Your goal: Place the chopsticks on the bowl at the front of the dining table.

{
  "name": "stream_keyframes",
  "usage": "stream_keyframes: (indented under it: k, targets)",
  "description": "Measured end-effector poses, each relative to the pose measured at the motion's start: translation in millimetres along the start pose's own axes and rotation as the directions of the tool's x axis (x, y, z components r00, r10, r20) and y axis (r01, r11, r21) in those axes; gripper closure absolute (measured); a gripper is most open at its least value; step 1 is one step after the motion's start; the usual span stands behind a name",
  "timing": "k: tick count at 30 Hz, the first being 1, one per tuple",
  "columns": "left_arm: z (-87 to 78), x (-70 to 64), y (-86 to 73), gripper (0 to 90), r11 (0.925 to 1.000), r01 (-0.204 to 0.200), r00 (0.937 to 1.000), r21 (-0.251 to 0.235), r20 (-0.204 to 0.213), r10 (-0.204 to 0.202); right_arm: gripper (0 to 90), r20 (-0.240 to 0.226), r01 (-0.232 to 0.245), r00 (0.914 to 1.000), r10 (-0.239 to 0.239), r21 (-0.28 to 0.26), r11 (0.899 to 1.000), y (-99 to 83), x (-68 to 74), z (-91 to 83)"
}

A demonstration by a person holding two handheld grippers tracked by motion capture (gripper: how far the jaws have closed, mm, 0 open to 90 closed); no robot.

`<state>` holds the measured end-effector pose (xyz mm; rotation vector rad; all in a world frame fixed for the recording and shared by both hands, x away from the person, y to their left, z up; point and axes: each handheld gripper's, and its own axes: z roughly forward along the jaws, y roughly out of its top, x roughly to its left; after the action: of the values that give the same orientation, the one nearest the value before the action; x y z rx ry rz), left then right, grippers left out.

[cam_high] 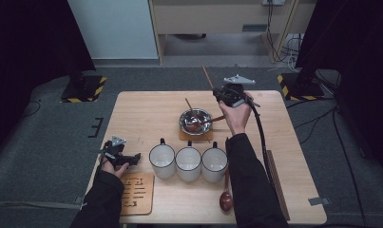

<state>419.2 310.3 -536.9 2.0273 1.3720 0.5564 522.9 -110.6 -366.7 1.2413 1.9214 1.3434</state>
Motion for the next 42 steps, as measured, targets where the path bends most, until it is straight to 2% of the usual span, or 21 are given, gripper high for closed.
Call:
stream_keyframes:
  k: [9,19,23,42]
  targets:
    - [0.0,0.1,0.1,0.0,1.0,-0.001,1.0,0.0,0.001,0.001,84.8,-0.005,-0.009,0.9999,0.01,0.032,0.999,-9.0,0.6,23.0]
    - [0.1,0.1,0.1,0.0,1.0,-0.001,1.0,0.0,0.002,0.001,84.8,-0.023,0.0,0.9997,0.001,0.047,0.999,-17.1,5.7,40.7]
    - [0.1,0.2,0.1,0.0,1.0,-0.001,1.0,0.0,0.002,0.001,84.8,-0.028,0.005,0.9996,-0.002,0.085,0.996,-25.5,7.1,52.3]
    - [0.2,0.1,0.1,0.0,1.0,-0.001,1.0,-0.001,0.003,0.001,84.8,-0.052,0.006,0.9987,0.002,0.154,0.988,-46.5,18.1,78.5]
